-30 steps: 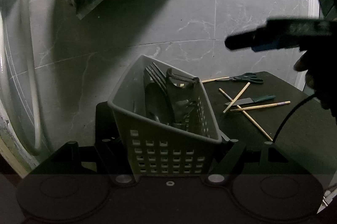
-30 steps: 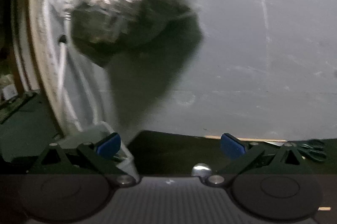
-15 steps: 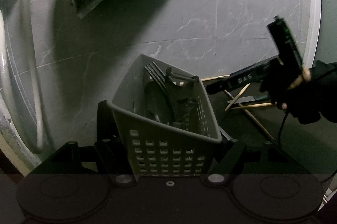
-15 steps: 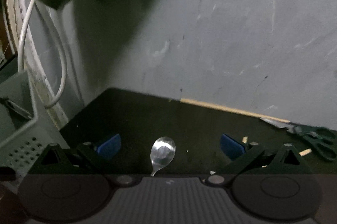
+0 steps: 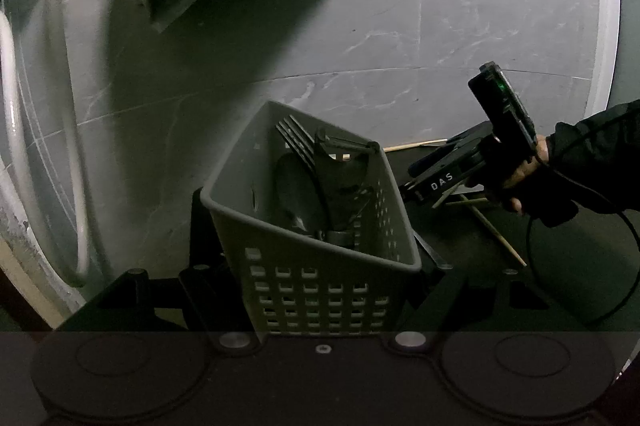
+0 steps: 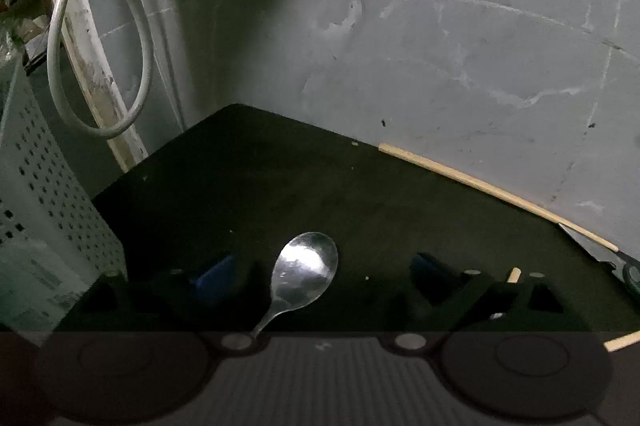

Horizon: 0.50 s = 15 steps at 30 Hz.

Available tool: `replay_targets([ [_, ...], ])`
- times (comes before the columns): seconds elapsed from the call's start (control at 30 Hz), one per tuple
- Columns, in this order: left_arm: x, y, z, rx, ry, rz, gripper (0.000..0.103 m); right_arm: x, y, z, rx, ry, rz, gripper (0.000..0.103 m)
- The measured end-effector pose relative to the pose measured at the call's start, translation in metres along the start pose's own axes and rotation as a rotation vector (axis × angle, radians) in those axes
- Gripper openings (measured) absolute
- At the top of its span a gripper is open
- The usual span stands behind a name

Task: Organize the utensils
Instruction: 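Reach the right tool down toward the steel spoon on the table, then close the right tool on the steel spoon's handle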

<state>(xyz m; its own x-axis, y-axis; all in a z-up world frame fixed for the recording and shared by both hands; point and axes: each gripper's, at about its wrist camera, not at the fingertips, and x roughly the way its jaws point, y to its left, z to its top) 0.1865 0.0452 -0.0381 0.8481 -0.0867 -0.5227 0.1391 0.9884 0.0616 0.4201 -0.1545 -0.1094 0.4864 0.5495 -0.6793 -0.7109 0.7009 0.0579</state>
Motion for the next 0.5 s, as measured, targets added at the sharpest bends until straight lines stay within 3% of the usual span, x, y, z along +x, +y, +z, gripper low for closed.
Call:
replay_targets([
  [0.3,0.0005,-0.0015,-0.0002,-0.007,0.002,0.011,0.077,0.0104,0.0013,-0.0032,0.006,0.009,0.007,0.081],
  [0.5,0.0002,-0.0013,-0.0002,-0.008,0.002,0.010,0.077,0.0106,0.0068,-0.0050,-0.003,-0.004,-0.025,0.067],
])
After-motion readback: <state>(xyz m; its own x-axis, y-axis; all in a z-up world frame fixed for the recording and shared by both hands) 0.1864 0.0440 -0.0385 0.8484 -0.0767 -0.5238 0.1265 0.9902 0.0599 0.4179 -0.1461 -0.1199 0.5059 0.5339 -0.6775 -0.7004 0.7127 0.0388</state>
